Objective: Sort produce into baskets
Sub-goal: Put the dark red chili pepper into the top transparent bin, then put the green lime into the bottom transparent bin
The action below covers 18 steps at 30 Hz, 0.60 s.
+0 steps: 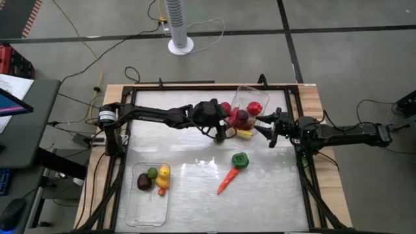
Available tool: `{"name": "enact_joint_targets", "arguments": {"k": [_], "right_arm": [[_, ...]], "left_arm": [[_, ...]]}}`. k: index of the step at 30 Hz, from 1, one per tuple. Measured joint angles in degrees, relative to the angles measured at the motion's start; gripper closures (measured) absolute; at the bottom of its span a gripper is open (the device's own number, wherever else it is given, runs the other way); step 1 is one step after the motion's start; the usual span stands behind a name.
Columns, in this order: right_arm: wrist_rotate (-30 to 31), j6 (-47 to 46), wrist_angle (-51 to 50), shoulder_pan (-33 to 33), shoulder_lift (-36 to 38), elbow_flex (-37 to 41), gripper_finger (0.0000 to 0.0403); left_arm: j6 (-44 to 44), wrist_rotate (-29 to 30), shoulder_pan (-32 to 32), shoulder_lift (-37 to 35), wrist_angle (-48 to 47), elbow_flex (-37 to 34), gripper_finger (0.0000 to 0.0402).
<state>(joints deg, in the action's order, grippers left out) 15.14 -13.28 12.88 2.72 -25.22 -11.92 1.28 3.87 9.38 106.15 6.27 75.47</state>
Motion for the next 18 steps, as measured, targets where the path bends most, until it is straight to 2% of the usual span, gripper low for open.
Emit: {"name": "enact_joint_targets", "arguments": {"k": [7, 12, 18], "right_arm": [[0.0, 0.1, -0.2, 0.0, 0.2, 0.0, 0.0147], [0.0, 0.1, -0.7, 0.0, 0.2, 0.0, 0.0147], [0.0, 0.2, -0.7, 0.0, 0.2, 0.0, 0.0147]], "left_arm": [[0.4, 0.2, 0.0, -0.6, -5.7, 0.0, 0.0111], [2.7, 1.5, -0.4, -0.2, -15.0, 0.0, 0.0106], [5.5, 4.5, -3.0, 0.0, -16.1, -3.4, 0.0106]]}}
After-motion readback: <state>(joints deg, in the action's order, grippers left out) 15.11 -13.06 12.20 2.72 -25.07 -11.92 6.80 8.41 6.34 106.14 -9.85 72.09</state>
